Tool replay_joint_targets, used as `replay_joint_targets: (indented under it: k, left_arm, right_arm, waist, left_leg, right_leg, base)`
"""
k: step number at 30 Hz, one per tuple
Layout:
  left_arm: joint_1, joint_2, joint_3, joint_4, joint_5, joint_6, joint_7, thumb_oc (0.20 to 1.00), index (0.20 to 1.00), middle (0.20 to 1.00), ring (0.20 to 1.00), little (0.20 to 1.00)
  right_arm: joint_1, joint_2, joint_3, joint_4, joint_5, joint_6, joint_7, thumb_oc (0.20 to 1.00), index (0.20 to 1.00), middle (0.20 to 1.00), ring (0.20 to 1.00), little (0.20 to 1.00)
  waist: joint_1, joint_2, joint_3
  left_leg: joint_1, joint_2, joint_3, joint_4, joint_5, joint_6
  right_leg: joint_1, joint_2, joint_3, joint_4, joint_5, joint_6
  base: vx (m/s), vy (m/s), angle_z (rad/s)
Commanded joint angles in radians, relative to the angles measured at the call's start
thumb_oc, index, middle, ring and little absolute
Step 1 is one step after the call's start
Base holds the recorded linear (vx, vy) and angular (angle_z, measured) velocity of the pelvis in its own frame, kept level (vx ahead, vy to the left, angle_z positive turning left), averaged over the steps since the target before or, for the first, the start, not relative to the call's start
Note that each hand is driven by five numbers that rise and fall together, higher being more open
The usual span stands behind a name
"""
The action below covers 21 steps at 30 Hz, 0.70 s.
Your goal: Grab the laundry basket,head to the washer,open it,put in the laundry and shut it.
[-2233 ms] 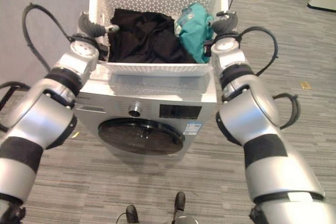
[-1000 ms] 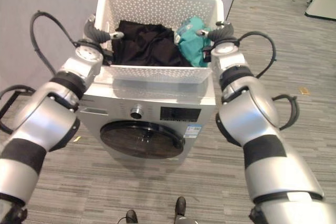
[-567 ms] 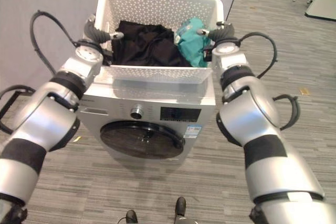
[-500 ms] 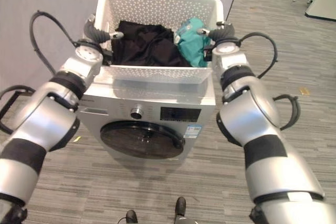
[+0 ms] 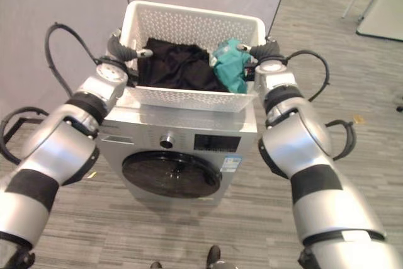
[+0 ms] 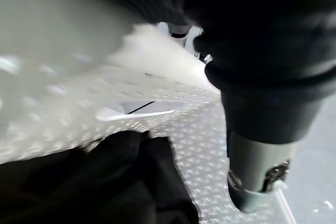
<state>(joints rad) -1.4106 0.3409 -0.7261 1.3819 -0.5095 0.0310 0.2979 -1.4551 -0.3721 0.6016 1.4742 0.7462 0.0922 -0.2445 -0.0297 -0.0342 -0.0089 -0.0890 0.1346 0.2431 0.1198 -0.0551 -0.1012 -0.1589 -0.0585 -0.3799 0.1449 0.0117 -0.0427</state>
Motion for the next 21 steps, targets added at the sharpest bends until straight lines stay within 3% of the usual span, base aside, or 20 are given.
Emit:
replay_joint_targets:
  k: [1,2,3,4,5,7,8,13,15,16,17,19,21]
  left_arm:
    - [-0.346,-0.157,-0.086,-0.044,0.021,-0.123,-0.061,1.000,1.000,1.000,1.000,1.000]
    - [-0.353,-0.164,-0.086,-0.044,0.024,-0.119,-0.058,1.000,1.000,1.000,1.000,1.000]
    - [-0.354,-0.165,-0.086,-0.044,0.024,-0.118,-0.058,1.000,1.000,1.000,1.000,1.000]
    - [-0.354,-0.166,-0.089,-0.057,0.032,-0.111,-0.051,1.000,1.000,1.000,1.000,1.000]
    - [-0.365,-0.167,-0.087,-0.066,0.032,-0.112,-0.048,1.000,1.000,1.000,1.000,1.000]
    - [-0.379,-0.168,-0.093,-0.067,0.026,-0.115,-0.049,1.000,1.000,1.000,1.000,1.000]
    - [-0.371,-0.166,-0.089,-0.067,0.017,-0.122,-0.047,1.000,1.000,1.000,1.000,1.000]
    - [-0.328,-0.162,-0.081,-0.086,0.021,-0.136,-0.049,1.000,1.000,1.000,1.000,1.000]
    - [-0.309,-0.155,-0.088,-0.086,0.026,-0.138,-0.052,1.000,1.000,1.000,1.000,1.000]
    - [-0.306,-0.153,-0.095,-0.084,0.026,-0.137,-0.058,1.000,1.000,1.000,1.000,1.000]
    - [-0.305,-0.153,-0.095,-0.084,0.026,-0.137,-0.058,1.000,1.000,1.000,1.000,1.000]
    - [-0.307,-0.154,-0.083,-0.080,0.010,-0.135,-0.056,1.000,1.000,1.000,1.000,1.000]
    - [-0.305,-0.150,-0.079,-0.080,0.008,-0.135,-0.054,1.000,1.000,1.000,1.000,1.000]
  right_arm:
    - [-0.238,0.129,0.003,-0.006,0.031,-0.064,0.058,1.000,1.000,1.000,1.000,1.000]
    - [-0.244,0.122,0.008,-0.002,0.033,-0.060,0.054,1.000,1.000,1.000,1.000,1.000]
    - [-0.244,0.121,0.009,-0.002,0.033,-0.060,0.054,1.000,1.000,1.000,1.000,1.000]
    - [-0.239,0.119,0.016,-0.017,0.034,-0.065,0.047,1.000,1.000,1.000,1.000,1.000]
    - [-0.232,0.113,0.019,-0.031,0.031,-0.075,0.043,1.000,1.000,1.000,1.000,1.000]
    - [-0.226,0.105,0.027,-0.044,0.024,-0.085,0.040,1.000,1.000,1.000,1.000,1.000]
    - [-0.212,0.098,0.030,-0.060,0.028,-0.088,0.045,1.000,1.000,1.000,1.000,1.000]
    - [-0.177,0.119,0.002,-0.071,0.030,-0.084,0.051,1.000,1.000,1.000,1.000,1.000]
    - [-0.157,0.128,0.001,-0.073,0.040,-0.082,0.056,1.000,1.000,1.000,1.000,1.000]
    - [-0.155,0.134,-0.011,-0.083,0.059,-0.086,0.057,1.000,1.000,1.000,1.000,1.000]
    - [-0.154,0.134,-0.011,-0.083,0.059,-0.085,0.057,1.000,1.000,1.000,1.000,1.000]
    - [-0.164,0.129,-0.027,-0.089,0.089,-0.088,0.060,1.000,1.000,1.000,1.000,1.000]
    - [-0.167,0.125,-0.033,-0.094,0.101,-0.090,0.060,1.000,1.000,1.000,1.000,1.000]
  waist:
    - [0.060,-0.060,0.113]
    - [0.056,-0.067,0.104]
    - [0.056,-0.069,0.103]
    - [0.060,-0.066,0.098]
    - [0.068,-0.062,0.101]
    - [0.071,-0.060,0.105]
    - [0.067,-0.040,0.095]
    - [0.081,-0.020,0.052]
    - [0.091,-0.029,0.038]
    - [0.093,-0.030,0.032]
    - [0.092,-0.034,0.028]
    - [0.087,-0.037,0.024]
    - [0.084,-0.039,0.022]
  left_leg:
    - [-0.143,0.047,-0.144,0.389,0.099,0.051]
    - [-0.167,0.053,-0.133,0.314,0.058,0.058]
    - [-0.162,0.049,-0.130,0.306,0.059,0.061]
    - [-0.195,0.048,-0.128,0.104,0.075,0.047]
    - [-0.217,0.040,-0.146,-0.027,0.134,0.030]
    - [-0.228,0.026,-0.162,-0.134,0.173,0.022]
    - [-0.212,0.033,-0.161,-0.193,0.185,0.013]
    - [-0.171,0.015,-0.119,-0.134,0.189,0.017]
    - [-0.155,-0.004,-0.100,-0.122,0.168,0.031]
    - [-0.156,-0.024,-0.084,-0.117,0.175,0.051]
    - [-0.147,-0.027,-0.093,-0.121,0.158,0.042]
    - [-0.151,-0.049,-0.071,-0.116,0.162,0.064]
    - [-0.147,-0.054,-0.070,-0.117,0.158,0.067]
  right_leg:
    - [0.138,0.016,0.049,-0.068,-0.090,0.087]
    - [0.150,0.015,0.048,-0.091,-0.093,0.099]
    - [0.151,0.011,0.048,-0.094,-0.092,0.102]
    - [0.177,0.004,0.058,-0.118,-0.101,0.113]
    - [0.188,0.001,0.059,-0.116,-0.111,0.113]
    - [0.197,-0.003,0.057,-0.109,-0.125,0.112]
    - [0.218,-0.011,0.060,-0.091,-0.152,0.129]
    - [0.264,-0.068,0.079,-0.073,-0.151,0.146]
    - [0.278,-0.094,0.078,-0.081,-0.127,0.163]
    - [0.267,-0.116,0.076,-0.079,-0.062,0.177]
    - [0.273,-0.118,0.085,-0.078,-0.073,0.181]
    - [0.266,-0.137,0.077,-0.083,-0.012,0.194]
    - [0.267,-0.141,0.076,-0.084,-0.007,0.199]
  base:
    - [0.15,-0.235,0.09]
    - [0.16,-0.118,0.07]
    - [0.26,0.151,-0.09]
    - [0.26,0.209,0.03]
    - [0.25,0.196,0.21]
    - [0.20,0.191,0.29]
    - [0.40,0.386,0.00]
    - [0.29,0.290,-0.42]
    - [0.17,0.237,-0.54]
    - [0.09,0.146,-0.28]
    - [0.07,0.257,-0.25]
    - [0.03,0.167,-0.03]
    - [0.03,0.089,0.10]
